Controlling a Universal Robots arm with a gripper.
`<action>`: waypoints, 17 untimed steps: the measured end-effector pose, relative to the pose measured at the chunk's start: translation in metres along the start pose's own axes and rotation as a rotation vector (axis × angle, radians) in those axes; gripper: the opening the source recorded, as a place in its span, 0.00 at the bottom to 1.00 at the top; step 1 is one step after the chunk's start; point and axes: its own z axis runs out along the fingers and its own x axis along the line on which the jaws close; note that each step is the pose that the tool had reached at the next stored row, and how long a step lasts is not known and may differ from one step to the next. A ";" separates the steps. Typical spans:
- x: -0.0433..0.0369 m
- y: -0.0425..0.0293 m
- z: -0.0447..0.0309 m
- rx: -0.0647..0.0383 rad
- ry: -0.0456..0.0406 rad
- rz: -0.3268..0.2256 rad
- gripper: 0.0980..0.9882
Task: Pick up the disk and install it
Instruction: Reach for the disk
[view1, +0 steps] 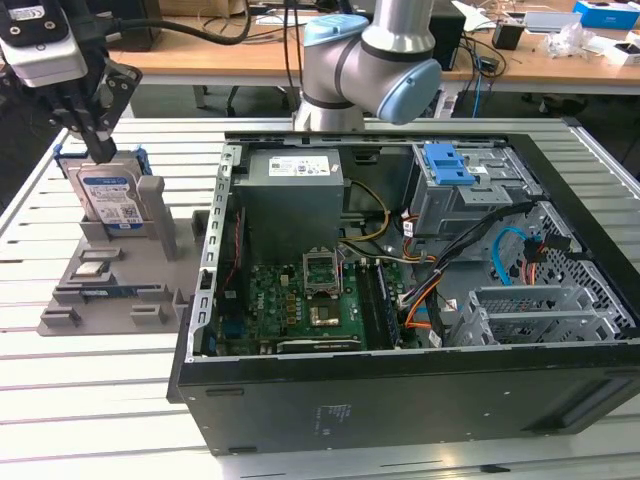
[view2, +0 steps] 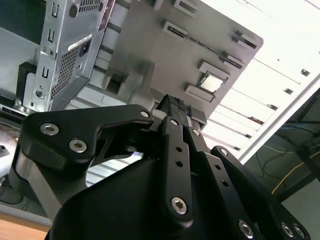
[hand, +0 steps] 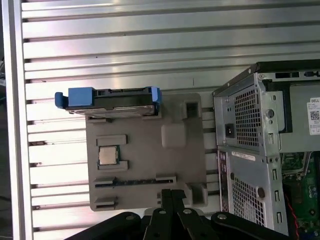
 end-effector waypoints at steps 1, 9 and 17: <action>0.0022 -0.0002 0.0000 0.000 0.0000 0.000 0.01; 0.0186 -0.0014 -0.0005 0.000 0.0000 0.000 0.01; 0.0357 -0.0027 -0.0009 0.000 -0.0001 0.000 0.01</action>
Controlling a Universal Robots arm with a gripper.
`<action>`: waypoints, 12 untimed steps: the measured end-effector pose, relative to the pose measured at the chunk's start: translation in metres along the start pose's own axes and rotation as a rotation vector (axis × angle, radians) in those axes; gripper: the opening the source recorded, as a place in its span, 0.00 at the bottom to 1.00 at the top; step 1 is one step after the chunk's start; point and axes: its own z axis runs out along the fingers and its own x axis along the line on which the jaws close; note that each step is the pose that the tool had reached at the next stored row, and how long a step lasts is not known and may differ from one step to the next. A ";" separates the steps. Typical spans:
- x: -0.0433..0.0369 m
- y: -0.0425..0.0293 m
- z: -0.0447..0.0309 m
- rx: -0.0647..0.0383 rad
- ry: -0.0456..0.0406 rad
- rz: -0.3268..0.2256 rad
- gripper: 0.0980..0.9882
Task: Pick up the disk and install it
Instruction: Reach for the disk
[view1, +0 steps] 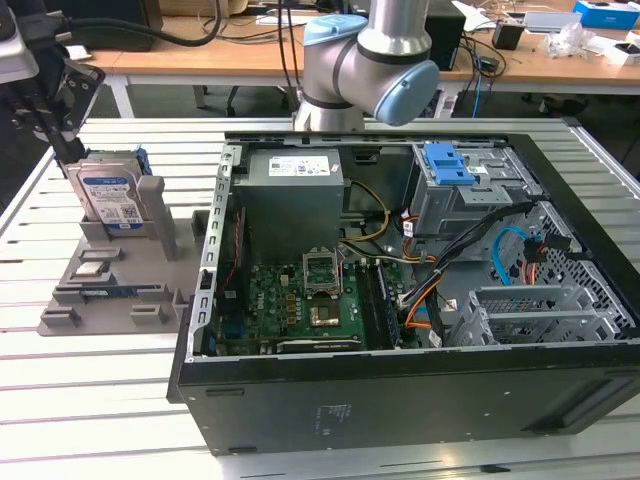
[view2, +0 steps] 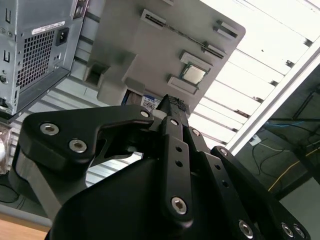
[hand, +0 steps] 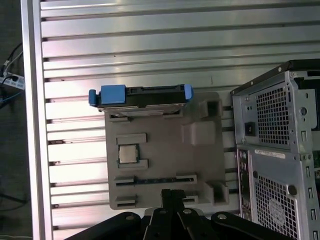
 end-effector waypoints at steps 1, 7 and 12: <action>0.0035 -0.0003 -0.0001 0.000 0.0000 0.000 0.01; 0.0164 -0.0012 -0.0004 0.000 0.0000 0.000 0.01; 0.0281 -0.0021 -0.0008 0.000 0.0001 0.000 0.01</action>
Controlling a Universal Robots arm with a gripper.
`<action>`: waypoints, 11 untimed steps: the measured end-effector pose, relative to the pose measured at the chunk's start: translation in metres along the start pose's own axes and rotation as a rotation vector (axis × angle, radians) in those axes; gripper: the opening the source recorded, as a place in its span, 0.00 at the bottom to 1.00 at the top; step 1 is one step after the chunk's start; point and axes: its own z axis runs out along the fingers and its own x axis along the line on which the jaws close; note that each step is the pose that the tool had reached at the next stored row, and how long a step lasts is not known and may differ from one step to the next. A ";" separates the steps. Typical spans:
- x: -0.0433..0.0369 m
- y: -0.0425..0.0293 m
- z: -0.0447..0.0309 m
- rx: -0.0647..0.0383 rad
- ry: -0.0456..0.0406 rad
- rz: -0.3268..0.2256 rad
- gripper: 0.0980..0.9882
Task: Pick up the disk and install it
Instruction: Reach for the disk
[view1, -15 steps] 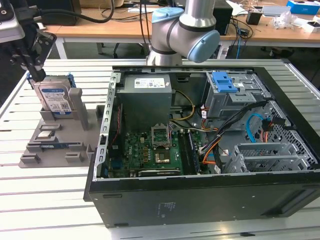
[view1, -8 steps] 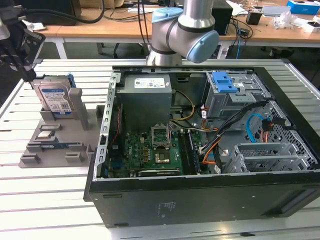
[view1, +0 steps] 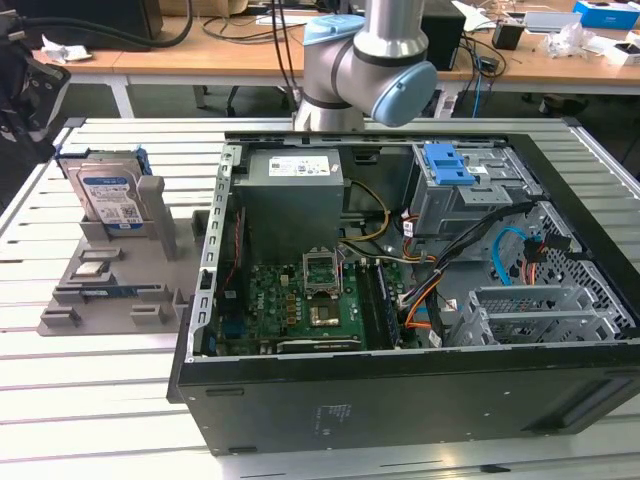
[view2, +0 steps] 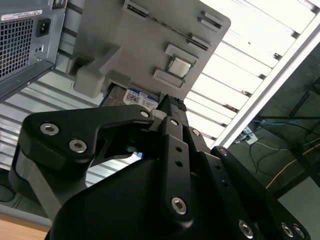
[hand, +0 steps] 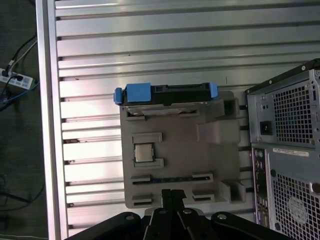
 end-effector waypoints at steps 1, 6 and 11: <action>0.0020 -0.0001 0.0000 0.000 0.0000 0.000 0.01; 0.0117 -0.0009 -0.0003 0.000 0.0000 0.000 0.01; 0.0226 -0.0017 -0.0006 0.000 0.0000 0.000 0.01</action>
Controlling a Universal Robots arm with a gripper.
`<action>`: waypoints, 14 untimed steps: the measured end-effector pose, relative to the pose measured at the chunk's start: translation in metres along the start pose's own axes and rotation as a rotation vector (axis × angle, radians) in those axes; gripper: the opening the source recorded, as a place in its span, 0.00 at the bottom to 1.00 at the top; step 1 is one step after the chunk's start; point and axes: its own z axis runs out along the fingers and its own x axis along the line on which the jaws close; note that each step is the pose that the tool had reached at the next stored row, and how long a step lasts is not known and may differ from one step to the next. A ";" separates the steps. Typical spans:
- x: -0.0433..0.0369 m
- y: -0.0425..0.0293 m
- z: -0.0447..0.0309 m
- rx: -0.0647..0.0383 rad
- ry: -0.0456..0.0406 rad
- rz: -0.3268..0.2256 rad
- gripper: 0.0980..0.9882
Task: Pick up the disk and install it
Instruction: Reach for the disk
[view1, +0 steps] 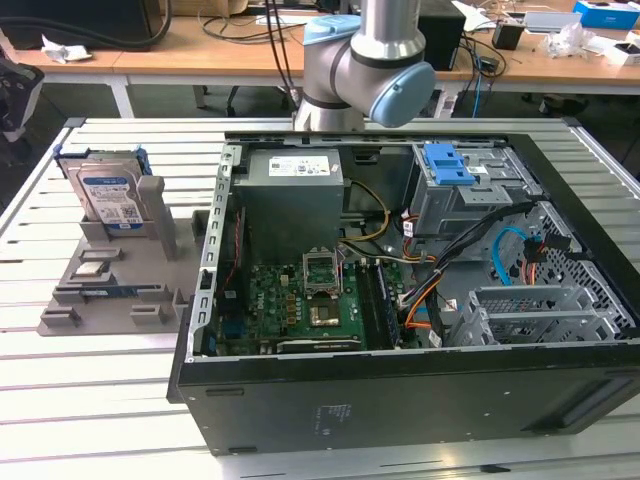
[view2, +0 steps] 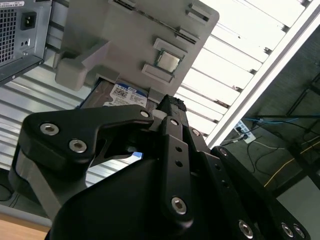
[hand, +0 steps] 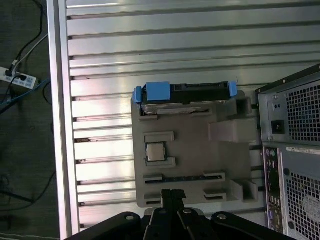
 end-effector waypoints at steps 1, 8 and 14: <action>0.0013 -0.0001 0.0000 0.000 0.0000 0.000 0.01; 0.0126 -0.0009 -0.0003 0.000 0.0000 0.000 0.01; 0.0215 -0.0016 -0.0004 0.000 -0.0001 0.000 0.01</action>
